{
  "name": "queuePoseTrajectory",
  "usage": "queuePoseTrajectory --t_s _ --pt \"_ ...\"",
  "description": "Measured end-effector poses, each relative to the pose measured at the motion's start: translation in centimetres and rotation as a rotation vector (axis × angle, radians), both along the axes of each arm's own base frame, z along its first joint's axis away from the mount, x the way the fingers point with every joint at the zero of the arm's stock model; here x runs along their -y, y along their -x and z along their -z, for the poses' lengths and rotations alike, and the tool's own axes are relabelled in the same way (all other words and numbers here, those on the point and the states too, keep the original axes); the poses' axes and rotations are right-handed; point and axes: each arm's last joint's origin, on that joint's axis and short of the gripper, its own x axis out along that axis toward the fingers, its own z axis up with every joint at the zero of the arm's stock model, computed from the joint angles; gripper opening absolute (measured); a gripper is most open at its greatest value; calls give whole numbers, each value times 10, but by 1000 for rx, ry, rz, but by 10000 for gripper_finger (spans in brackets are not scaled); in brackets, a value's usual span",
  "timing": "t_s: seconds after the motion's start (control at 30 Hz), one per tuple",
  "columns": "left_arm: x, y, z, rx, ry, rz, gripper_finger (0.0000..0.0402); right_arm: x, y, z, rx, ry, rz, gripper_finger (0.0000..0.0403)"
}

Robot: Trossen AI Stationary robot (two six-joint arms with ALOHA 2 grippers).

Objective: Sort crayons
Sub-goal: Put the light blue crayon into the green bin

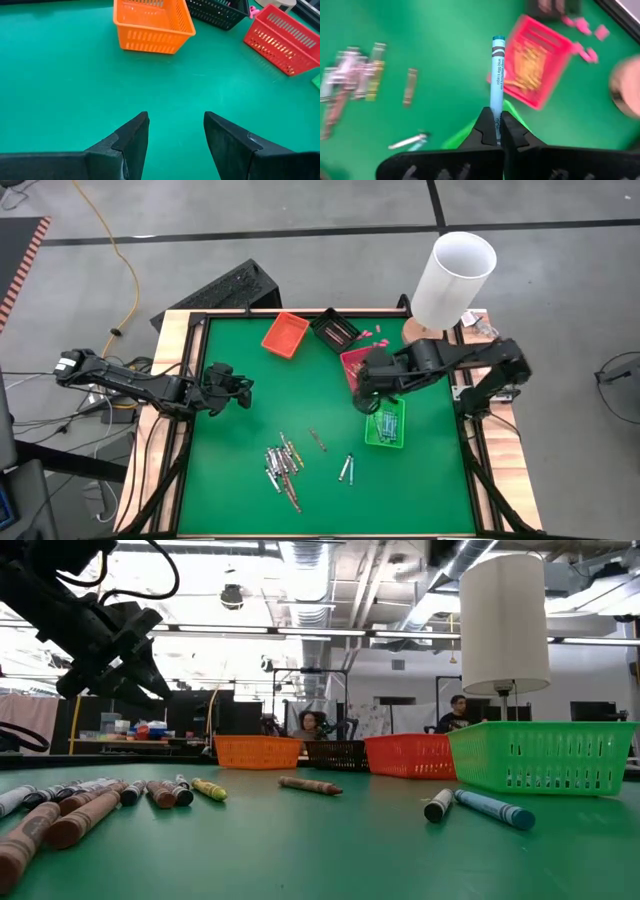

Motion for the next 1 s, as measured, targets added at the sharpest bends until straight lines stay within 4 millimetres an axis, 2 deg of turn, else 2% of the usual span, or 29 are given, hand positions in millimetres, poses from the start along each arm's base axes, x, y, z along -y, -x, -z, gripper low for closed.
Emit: queuePoseTrajectory --t_s 0.17,0.3,0.6,1.0 --pt "0 0 0 -12 -9 3 180 -1 31 29 6 -44 108 0" --pt "0 0 0 -11 -11 1 180 -9 47 57 52 -86 148 0" --pt "0 0 0 -7 -8 -4 180 -28 46 134 149 -165 185 0" --pt "0 0 0 -6 -7 -5 180 -41 53 191 307 -196 338 0"
